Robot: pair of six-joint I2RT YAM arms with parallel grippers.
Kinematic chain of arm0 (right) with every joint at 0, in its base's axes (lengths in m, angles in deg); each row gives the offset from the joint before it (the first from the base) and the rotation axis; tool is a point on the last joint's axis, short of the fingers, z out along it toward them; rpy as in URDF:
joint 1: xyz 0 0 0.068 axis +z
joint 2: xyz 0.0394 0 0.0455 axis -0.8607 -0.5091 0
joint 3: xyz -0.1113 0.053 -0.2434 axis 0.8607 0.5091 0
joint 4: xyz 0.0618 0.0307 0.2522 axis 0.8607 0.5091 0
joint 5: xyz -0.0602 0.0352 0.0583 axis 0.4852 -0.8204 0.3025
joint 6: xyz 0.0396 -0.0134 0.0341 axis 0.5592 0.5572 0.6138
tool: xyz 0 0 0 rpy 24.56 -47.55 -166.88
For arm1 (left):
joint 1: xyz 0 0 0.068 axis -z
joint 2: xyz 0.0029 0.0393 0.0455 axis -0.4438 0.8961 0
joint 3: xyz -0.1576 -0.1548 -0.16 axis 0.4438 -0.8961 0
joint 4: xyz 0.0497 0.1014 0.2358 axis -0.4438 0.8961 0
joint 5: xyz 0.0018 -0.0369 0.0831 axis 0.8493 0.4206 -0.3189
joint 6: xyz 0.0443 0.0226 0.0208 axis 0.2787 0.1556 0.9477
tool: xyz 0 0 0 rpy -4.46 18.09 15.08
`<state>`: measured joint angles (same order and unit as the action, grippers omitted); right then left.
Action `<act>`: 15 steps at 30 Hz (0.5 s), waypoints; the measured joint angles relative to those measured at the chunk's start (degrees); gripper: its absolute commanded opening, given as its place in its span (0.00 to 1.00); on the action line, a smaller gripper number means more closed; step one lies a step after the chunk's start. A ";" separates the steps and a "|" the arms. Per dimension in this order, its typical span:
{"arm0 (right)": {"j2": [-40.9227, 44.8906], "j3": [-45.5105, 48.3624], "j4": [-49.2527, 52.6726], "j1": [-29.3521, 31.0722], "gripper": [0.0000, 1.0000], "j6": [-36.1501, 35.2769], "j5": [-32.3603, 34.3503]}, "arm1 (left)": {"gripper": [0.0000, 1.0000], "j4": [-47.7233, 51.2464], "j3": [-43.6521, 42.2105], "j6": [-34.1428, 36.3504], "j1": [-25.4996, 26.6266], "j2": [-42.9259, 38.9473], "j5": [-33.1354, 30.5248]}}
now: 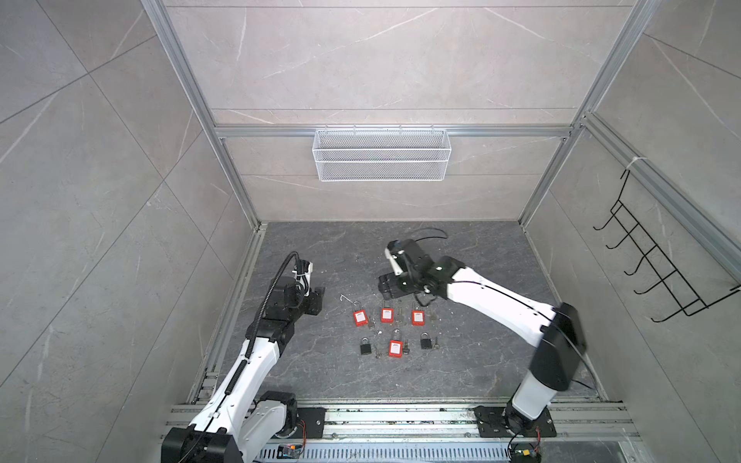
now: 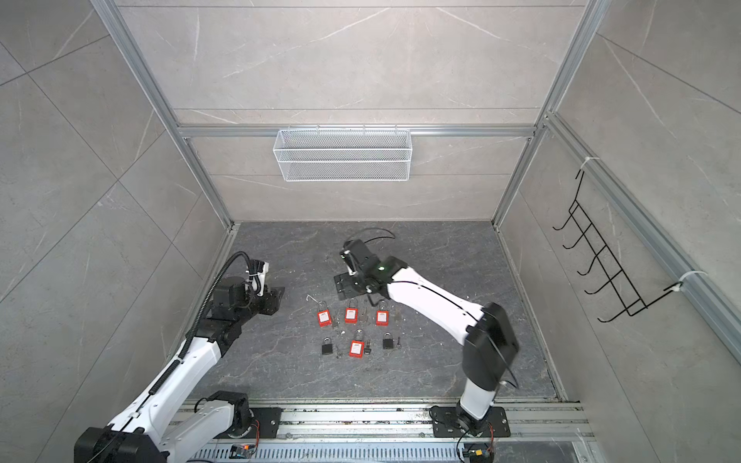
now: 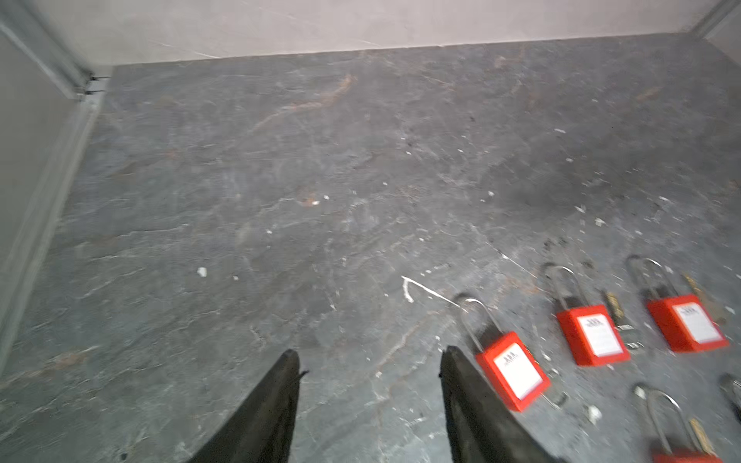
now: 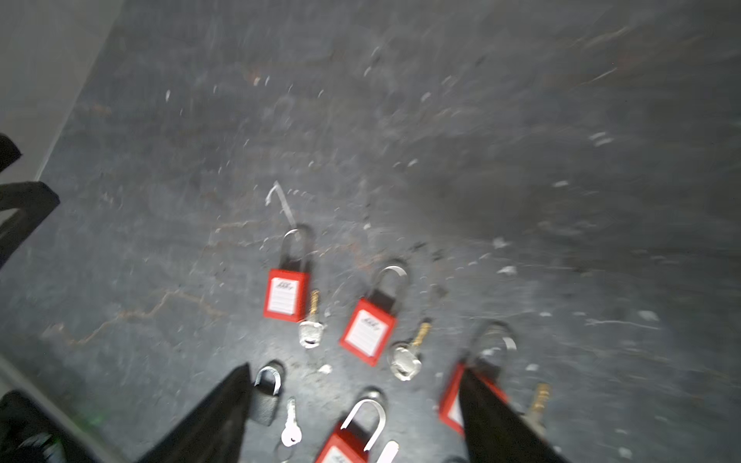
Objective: Lock with the key
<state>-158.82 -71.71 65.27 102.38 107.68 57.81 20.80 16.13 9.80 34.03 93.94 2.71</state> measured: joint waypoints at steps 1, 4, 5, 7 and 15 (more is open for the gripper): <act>4.48 5.03 -3.10 -1.68 0.99 -1.01 2.64 | 0.76 -1.68 -0.92 -0.09 -0.57 0.70 -1.40; 17.00 21.73 -13.18 -9.57 0.99 -4.37 10.12 | 0.79 -9.31 -5.16 -0.50 -3.04 4.46 -4.83; 19.65 26.73 -16.35 -12.46 0.99 -5.90 12.31 | 0.79 -11.93 -6.64 -0.48 -3.72 6.23 -5.33; 21.64 34.47 -22.03 -16.90 0.99 -8.55 16.11 | 0.80 -18.10 -9.64 -0.42 -4.90 10.27 -6.40; 15.63 54.75 -51.43 -31.82 0.99 -13.77 16.52 | 0.83 -41.92 -17.40 0.22 -11.19 22.25 -2.58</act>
<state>-143.20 -16.95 13.84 70.55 93.91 74.33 -21.13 -1.27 10.01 22.84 116.19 0.13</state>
